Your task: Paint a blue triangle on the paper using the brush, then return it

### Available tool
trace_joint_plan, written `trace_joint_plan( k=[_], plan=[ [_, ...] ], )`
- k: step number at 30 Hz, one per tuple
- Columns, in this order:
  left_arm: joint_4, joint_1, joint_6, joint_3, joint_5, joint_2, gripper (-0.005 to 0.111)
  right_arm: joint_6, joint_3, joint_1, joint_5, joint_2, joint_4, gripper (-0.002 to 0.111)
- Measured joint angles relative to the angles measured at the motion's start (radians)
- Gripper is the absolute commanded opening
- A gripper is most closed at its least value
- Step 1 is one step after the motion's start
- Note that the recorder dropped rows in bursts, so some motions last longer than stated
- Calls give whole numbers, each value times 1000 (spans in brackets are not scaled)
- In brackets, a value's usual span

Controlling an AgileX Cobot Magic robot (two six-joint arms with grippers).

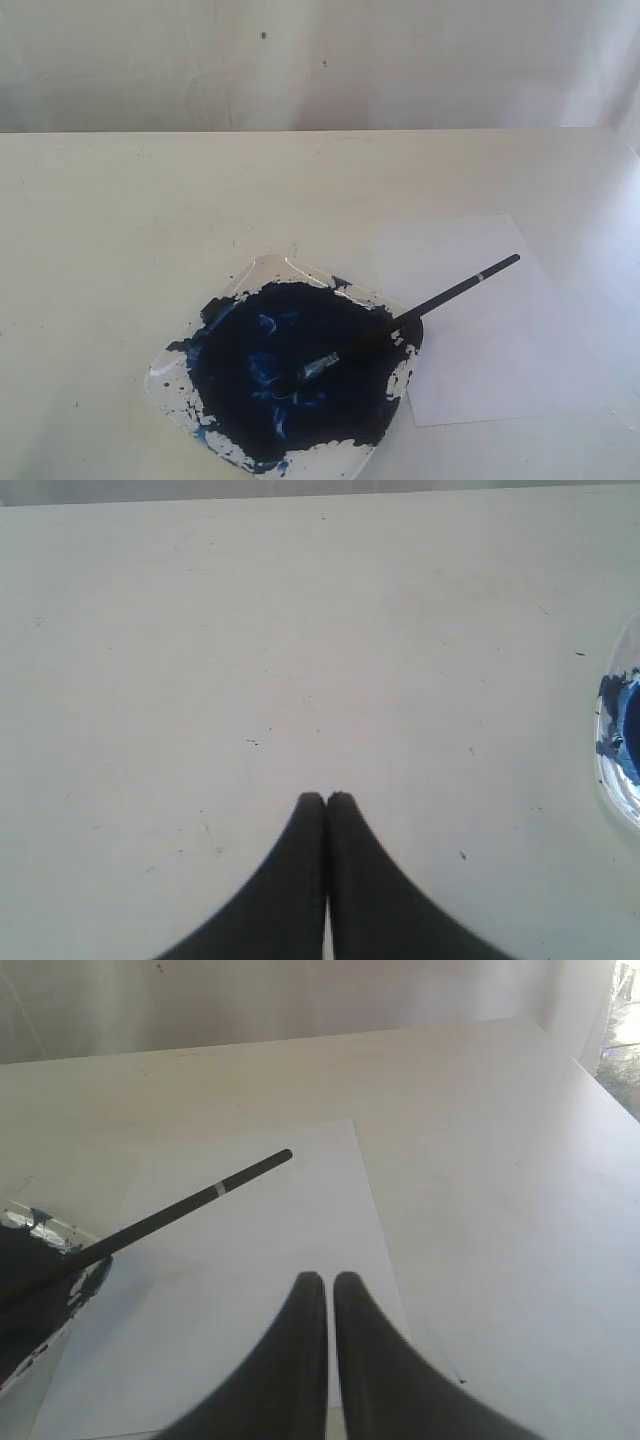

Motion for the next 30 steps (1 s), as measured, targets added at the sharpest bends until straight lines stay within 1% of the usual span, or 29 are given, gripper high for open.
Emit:
trace_joint_plan(
  k=[12,15,18,25,30],
  plan=[
    [0,0,0,0,0,0,0,0,0,0,0,0,0,4],
    [0,0,0,0,0,0,0,0,0,0,-28,0,0,4],
    [0,0,0,0,0,0,0,0,0,0,-130,0,0,4],
    [0,0,0,0,0,0,0,0,0,0,-455,0,-7,4],
    [0,0,0,0,0,0,0,7,0,0,-596,0,-7,4]
  ],
)
